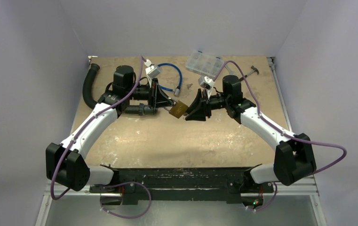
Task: Lock with the key
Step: Remove the key from the lock.
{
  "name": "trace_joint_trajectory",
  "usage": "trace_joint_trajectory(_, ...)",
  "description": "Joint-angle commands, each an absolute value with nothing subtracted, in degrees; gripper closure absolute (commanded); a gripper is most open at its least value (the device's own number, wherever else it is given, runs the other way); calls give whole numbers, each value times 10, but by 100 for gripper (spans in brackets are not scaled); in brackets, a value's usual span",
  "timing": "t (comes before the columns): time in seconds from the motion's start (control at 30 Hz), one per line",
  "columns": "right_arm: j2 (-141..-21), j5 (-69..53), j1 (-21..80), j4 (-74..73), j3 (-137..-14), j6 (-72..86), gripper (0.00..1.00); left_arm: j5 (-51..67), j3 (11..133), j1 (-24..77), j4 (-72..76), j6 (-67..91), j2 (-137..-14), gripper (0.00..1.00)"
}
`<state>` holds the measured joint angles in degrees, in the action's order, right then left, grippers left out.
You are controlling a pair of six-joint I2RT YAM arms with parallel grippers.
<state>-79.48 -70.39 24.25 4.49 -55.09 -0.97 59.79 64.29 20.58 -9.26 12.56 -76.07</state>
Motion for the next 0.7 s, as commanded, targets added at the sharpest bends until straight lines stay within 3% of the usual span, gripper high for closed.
trace_joint_trajectory(0.0,-795,-712,242,89,-550,12,60,629,669,200,-25,145,-751,100)
trace_joint_trajectory(0.23,-812,-709,241,154,-541,63,61,636,668,199,-12,159,-749,100)
trace_joint_trajectory(0.47,-810,-727,241,156,-533,59,91,634,674,200,-13,160,-747,100)
trace_joint_trajectory(0.67,-804,-742,242,102,-529,15,97,627,690,193,-24,144,-751,100)
